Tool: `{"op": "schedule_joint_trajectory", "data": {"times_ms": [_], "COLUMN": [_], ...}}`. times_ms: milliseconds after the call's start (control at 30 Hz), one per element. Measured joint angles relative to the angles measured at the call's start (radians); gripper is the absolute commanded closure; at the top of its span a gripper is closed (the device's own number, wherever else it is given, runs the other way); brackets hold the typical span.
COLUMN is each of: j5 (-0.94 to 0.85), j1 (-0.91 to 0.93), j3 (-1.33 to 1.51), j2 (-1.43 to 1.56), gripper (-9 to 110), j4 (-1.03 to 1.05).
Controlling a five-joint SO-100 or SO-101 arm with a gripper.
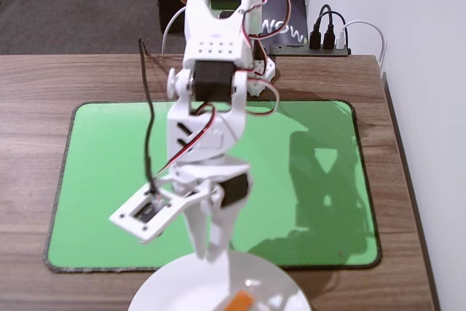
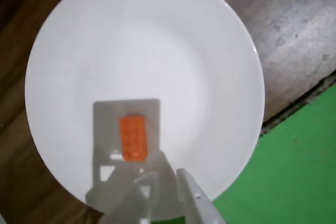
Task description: Grasp a lego block and put it on the plate.
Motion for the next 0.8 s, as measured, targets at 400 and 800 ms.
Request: {"op": "schedule_joint_trajectory", "data": {"times_ms": [400, 800], "j5": [-0.186, 0.084], "j1": [-0.037, -0.083], "j3": [0.382, 0.919], "j2": [0.275, 0.746], "gripper": [101, 101], "j4": [-0.017, -0.147]}}
